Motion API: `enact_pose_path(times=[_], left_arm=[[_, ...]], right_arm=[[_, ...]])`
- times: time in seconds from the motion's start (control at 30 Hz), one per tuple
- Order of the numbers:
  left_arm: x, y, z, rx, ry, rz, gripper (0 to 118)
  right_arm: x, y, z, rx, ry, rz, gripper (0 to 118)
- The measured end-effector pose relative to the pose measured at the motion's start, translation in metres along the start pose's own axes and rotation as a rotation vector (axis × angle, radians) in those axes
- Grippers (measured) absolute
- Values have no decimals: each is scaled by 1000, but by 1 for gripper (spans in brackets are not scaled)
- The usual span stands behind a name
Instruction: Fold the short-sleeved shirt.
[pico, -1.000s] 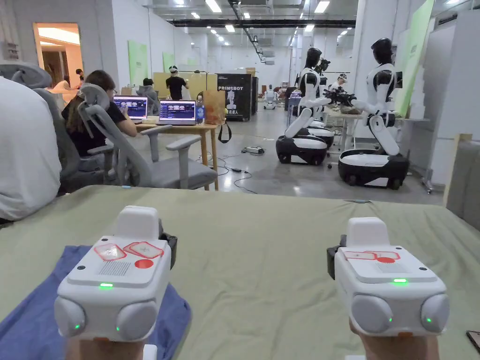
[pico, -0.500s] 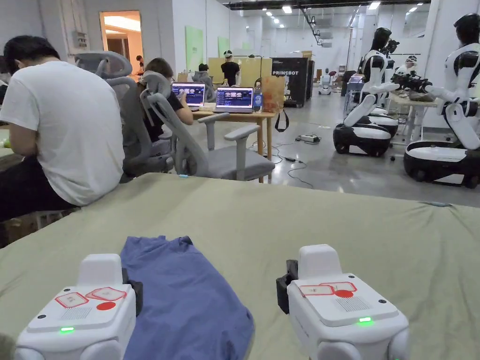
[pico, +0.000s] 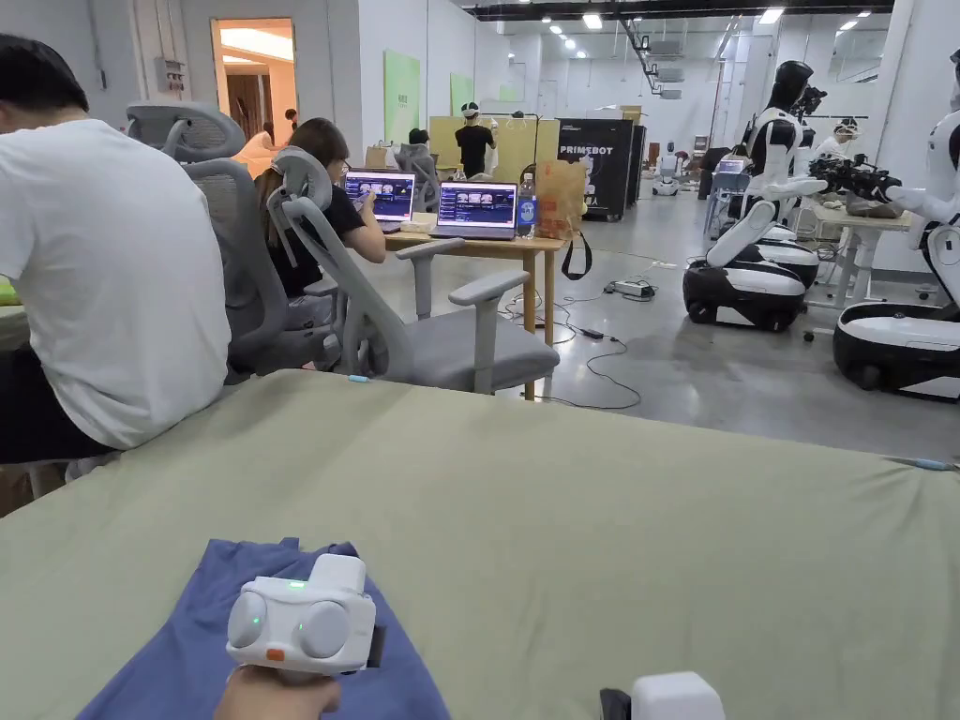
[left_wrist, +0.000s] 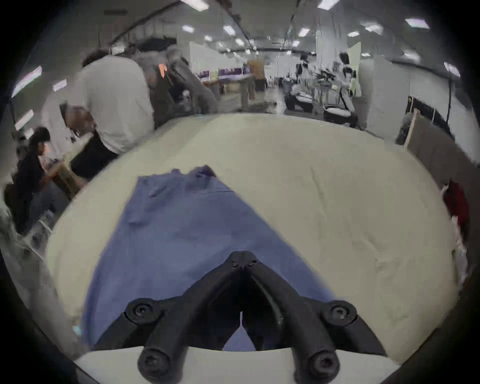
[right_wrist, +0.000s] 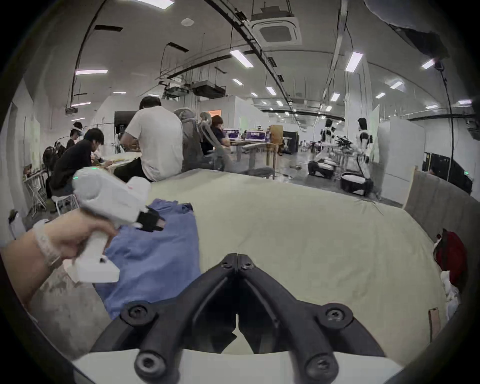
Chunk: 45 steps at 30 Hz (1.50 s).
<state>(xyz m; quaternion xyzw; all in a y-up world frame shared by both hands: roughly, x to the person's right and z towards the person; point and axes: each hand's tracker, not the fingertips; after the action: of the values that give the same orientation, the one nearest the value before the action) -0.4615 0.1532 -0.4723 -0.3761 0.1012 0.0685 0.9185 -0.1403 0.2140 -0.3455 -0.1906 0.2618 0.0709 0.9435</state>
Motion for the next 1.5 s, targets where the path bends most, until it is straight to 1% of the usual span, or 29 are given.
enact_pose_path(times=[0.03,0.07,0.1,0.17,0.2,0.23,0.27,0.3,0.33,0.37,0.4,0.43,0.47,0.5,0.53,0.57,0.63,0.7,0.8,0.87,1.0,1.1,1.17,1.3,1.37,1.4,1.43,1.5], left_arm=[[-1,7,-15,-8,-10,22,10],[-2,11,-28,-17,-18,20,10],[-2,14,-43,-52,-11,29,35],[-1,12,-69,-127,45,28,115],[-4,9,-77,-116,25,37,118],[-8,7,-89,-173,48,47,108],[-10,1,-99,-252,68,58,93],[-11,-8,-105,-314,74,40,82],[-13,-10,-94,-209,44,15,82],[-12,-3,-90,-225,50,34,72],[-13,1,-82,-212,35,39,43],[-11,5,-73,-163,13,30,0],[-11,6,-65,-143,49,59,0],[-9,10,-57,-132,6,82,0],[2,14,-44,-114,30,26,0],[9,21,-35,-72,9,-7,0],[35,39,-4,0,-89,20,0],[73,58,24,66,-184,-34,0],[152,71,61,152,-311,-130,0],[213,78,82,189,-427,-169,0],[327,66,106,160,-695,-215,0],[407,38,103,108,-809,-300,0],[450,11,86,48,-809,-379,0],[506,-53,21,-107,-659,-512,0],[515,-78,-10,-191,-601,-537,0],[516,-88,-20,-221,-581,-551,0],[516,-92,-25,-216,-574,-548,0],[509,-88,-18,-154,-568,-507,3]], right_arm=[[5,-1,-6,-9,1,-6,0],[8,-3,-11,-19,2,-6,0],[12,-5,-15,-28,2,-4,0],[18,-8,-21,-44,1,0,0],[21,-10,-22,-48,-2,0,0],[25,-11,-24,-53,-6,-2,0],[29,-13,-25,-59,-10,-6,0],[33,-14,-25,-62,-13,-9,0],[37,-15,-25,-65,-19,-11,0],[41,-15,-24,-67,-25,-13,0],[46,-16,-21,-66,-30,-15,0],[52,-16,-18,-63,-39,-20,0],[56,-16,-16,-62,-46,-28,0],[62,-15,-12,-58,-52,-37,0],[70,-15,-6,-49,-72,-49,0],[75,-14,-1,-46,-86,-55,0],[91,-11,13,-30,-118,-71,0],[109,-9,29,-12,-160,-88,0],[138,-8,55,14,-245,-132,0],[160,-10,75,23,-302,-156,0],[196,-19,110,29,-406,-166,0],[223,-31,131,24,-473,-187,0],[241,-40,140,11,-505,-197,0],[271,-62,150,-26,-570,-213,0],[281,-70,153,-43,-578,-230,0],[287,-75,155,-47,-564,-256,0],[290,-77,156,-47,-559,-265,0],[291,-81,156,-54,-574,-252,0]])
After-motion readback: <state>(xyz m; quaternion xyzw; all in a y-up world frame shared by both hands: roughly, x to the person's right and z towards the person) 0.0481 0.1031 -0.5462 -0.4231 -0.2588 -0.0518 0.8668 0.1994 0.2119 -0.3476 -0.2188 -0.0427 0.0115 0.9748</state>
